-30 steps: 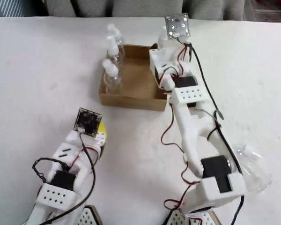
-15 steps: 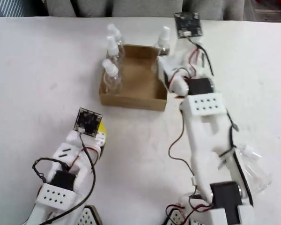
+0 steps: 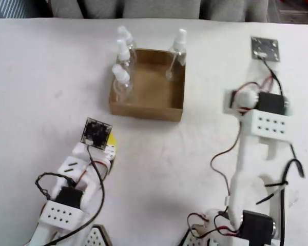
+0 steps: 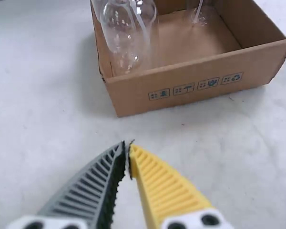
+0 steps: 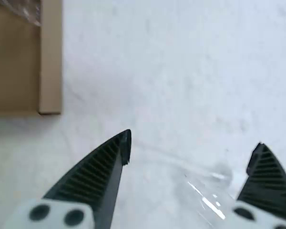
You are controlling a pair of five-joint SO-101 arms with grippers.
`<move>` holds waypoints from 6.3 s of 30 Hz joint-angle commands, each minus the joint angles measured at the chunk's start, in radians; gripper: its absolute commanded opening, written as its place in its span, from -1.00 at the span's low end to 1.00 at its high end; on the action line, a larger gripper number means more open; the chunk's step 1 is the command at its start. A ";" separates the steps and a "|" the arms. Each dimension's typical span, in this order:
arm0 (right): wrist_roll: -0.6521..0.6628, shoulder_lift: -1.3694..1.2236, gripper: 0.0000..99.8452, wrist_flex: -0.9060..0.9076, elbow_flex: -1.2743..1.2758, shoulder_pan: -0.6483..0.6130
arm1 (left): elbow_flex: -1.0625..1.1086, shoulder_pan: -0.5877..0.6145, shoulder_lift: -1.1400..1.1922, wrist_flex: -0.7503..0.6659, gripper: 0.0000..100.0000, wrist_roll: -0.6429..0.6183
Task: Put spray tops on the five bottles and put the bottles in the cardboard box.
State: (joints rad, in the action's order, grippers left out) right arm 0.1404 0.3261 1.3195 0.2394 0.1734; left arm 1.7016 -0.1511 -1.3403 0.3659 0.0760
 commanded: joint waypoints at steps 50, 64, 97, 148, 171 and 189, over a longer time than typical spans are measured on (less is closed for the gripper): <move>0.922 0.042 -0.53 -0.044 0.439 0.536 | -0.003 0.008 -0.018 -0.023 -0.95 0.012; 1.068 0.035 -0.53 -0.108 0.443 0.538 | -0.003 0.008 -0.018 -0.021 -0.95 0.012; 0.945 0.044 -0.96 -0.236 0.555 0.409 | -0.003 0.008 -0.018 -0.021 -0.95 0.012; -0.100 -0.163 -0.87 0.326 -0.054 0.058 | -0.003 0.033 -0.021 -0.029 -0.95 0.012; 0.173 0.117 -0.82 0.111 0.325 0.417 | -0.003 0.035 -0.021 -0.029 -0.95 0.014; -0.413 -0.174 -0.59 -0.162 0.302 0.510 | -0.003 0.033 -0.021 -0.021 -0.95 0.014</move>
State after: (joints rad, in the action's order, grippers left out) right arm -0.2033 0.2033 1.1937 0.5754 0.6751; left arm 1.7016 -0.1235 -1.3403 0.3659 0.0775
